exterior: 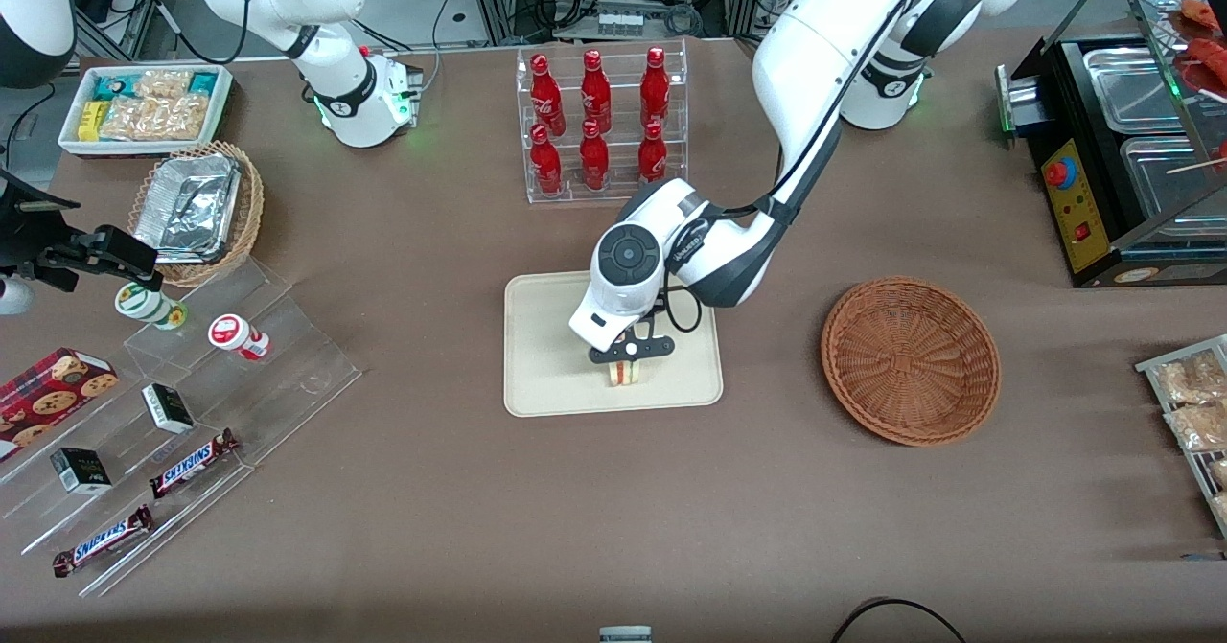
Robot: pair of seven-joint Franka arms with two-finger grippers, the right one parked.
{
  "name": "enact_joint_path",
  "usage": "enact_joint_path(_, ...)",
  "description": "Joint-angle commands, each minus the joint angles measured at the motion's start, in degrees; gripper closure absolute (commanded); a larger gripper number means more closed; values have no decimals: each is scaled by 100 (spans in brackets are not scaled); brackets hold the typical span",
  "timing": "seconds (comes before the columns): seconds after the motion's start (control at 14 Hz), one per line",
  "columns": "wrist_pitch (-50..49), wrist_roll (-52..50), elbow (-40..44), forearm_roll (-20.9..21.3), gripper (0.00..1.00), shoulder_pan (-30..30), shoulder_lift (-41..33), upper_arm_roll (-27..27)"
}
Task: Place sandwich from basket to tray
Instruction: 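Lower the sandwich onto the tray and open the left gripper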
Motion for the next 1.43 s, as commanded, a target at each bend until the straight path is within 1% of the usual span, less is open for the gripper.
enact_joint_path(0.0,-124,-203,154,-78,100,-149,73,77)
enact_joint_path(0.21,-89,-493,137,1,100,-227,160,77)
enact_joint_path(0.43,-36,-555,145,10,100,-280,257,121)
enact_joint_path(0.5,-10,-547,145,2,53,-272,257,121)
enact_joint_path(0.57,-10,-547,154,-7,1,-263,249,121)
enact_joint_path(0.86,-106,-503,207,-7,0,-219,109,130)
enact_joint_path(1.0,-360,-485,277,-16,0,-201,-76,130)
enact_joint_path(1.29,-1317,-485,1040,-51,0,-175,-191,130)
enact_joint_path(1.36,-1432,-477,1120,-51,0,-175,-261,130)
